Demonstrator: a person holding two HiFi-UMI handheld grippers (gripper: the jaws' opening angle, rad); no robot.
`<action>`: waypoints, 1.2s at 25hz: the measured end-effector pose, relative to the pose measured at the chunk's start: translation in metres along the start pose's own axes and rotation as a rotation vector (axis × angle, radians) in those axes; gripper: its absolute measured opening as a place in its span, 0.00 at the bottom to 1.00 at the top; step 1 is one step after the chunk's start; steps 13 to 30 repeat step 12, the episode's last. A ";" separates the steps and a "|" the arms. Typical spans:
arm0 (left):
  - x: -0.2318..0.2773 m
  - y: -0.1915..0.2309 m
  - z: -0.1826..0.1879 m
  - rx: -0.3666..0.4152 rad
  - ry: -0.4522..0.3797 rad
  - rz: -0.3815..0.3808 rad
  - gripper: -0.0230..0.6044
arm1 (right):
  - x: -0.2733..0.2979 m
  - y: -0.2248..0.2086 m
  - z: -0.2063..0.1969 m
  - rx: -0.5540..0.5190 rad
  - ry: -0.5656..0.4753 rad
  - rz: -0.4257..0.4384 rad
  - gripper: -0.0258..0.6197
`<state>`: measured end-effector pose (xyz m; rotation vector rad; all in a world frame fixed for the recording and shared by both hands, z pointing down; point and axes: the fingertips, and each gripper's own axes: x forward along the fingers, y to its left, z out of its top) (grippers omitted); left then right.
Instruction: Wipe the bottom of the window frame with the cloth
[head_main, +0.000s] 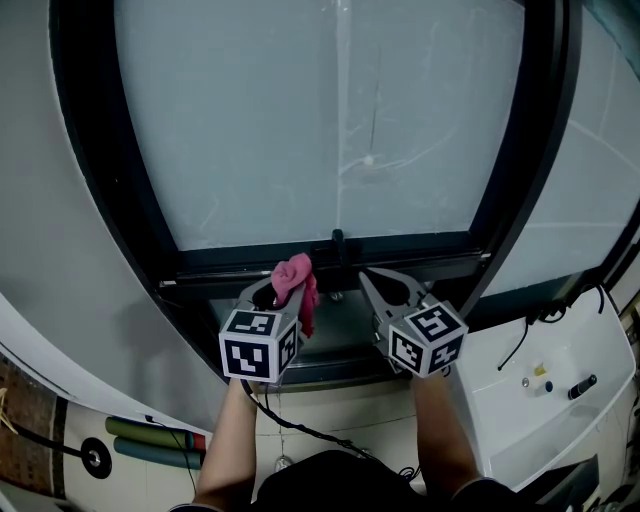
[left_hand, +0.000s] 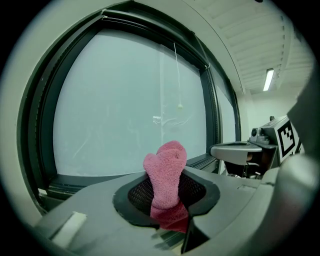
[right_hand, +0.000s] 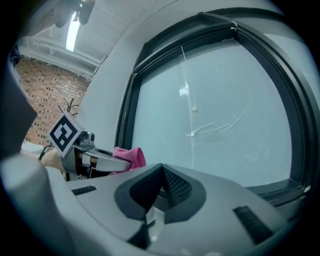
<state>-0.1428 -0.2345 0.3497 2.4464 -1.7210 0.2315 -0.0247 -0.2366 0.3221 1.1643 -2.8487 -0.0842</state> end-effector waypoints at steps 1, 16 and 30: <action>0.000 0.000 0.000 0.000 0.001 0.000 0.22 | 0.001 0.000 0.000 0.000 0.001 0.000 0.04; 0.004 -0.001 -0.001 0.014 0.011 -0.013 0.22 | 0.004 -0.002 0.000 0.001 0.009 0.003 0.04; 0.004 -0.001 -0.001 0.014 0.011 -0.013 0.22 | 0.004 -0.002 0.000 0.001 0.009 0.003 0.04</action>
